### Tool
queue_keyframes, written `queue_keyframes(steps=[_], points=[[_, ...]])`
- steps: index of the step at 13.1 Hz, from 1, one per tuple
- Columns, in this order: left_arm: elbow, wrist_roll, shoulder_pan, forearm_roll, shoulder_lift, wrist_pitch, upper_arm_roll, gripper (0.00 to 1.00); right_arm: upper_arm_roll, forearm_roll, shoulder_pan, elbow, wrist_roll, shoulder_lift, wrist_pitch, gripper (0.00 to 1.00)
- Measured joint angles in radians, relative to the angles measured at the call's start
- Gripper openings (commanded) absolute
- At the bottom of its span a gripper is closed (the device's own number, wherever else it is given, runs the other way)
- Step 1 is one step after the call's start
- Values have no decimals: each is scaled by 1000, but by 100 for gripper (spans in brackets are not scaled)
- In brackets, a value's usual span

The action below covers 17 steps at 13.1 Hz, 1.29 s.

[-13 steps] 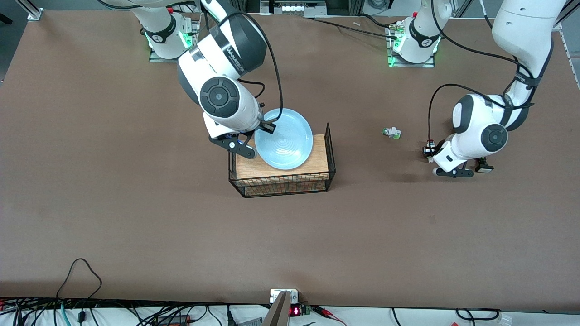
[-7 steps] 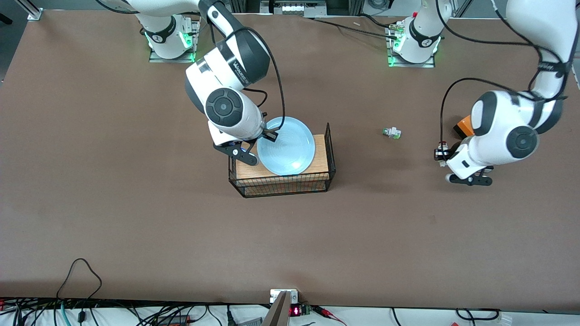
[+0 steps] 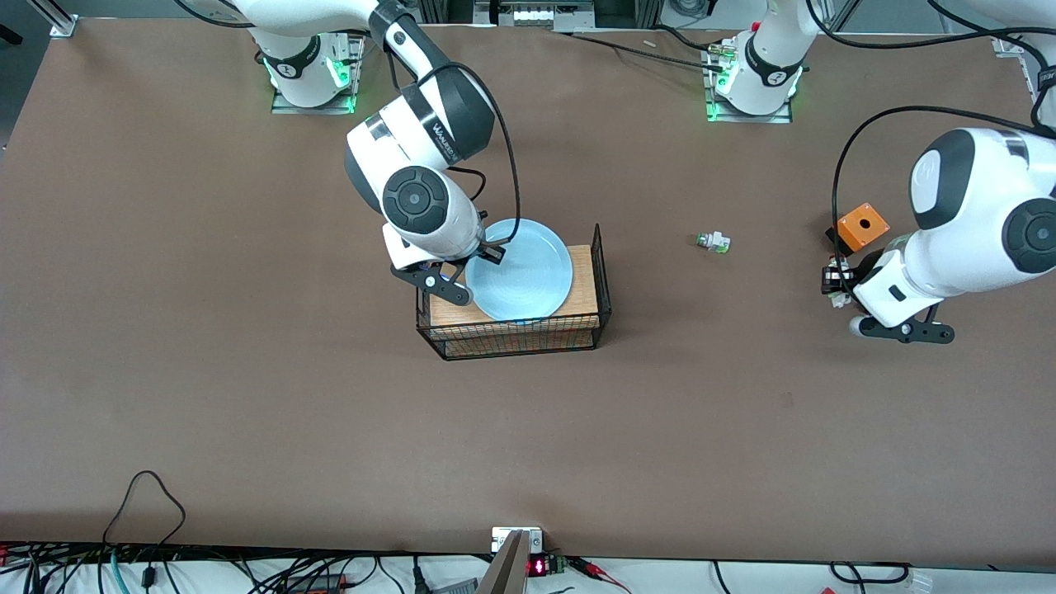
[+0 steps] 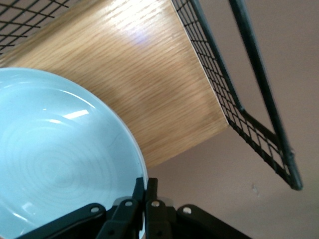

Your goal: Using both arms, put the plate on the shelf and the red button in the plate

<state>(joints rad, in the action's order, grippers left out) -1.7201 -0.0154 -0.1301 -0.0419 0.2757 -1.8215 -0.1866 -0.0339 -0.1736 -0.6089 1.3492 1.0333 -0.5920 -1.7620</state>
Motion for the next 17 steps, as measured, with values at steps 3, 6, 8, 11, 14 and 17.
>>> queue_keyframes(steps=[3, 6, 8, 11, 14, 17], points=[[52, 2, 1, 0, -24, 43, -31, 0, 0, 1, -2, 26, 0, 0, -25, 9], [101, 4, 1, 0, -39, 95, -57, 0, 1, 2, -4, 39, 0, -1, -33, 32], [122, 5, 1, 0, -41, 101, -66, 0, 7, 3, -2, 40, 0, -2, -33, 57], [150, 6, 3, 0, -41, 127, -82, 0, 11, 3, 6, 40, 1, -1, -53, 93], [177, 35, 6, 1, -41, 142, -127, 0, 14, 0, 8, 32, 1, 1, -131, 100], [179, 147, 13, 1, -40, 145, -213, 0, 19, -67, 31, -13, 0, 10, -154, 100]])
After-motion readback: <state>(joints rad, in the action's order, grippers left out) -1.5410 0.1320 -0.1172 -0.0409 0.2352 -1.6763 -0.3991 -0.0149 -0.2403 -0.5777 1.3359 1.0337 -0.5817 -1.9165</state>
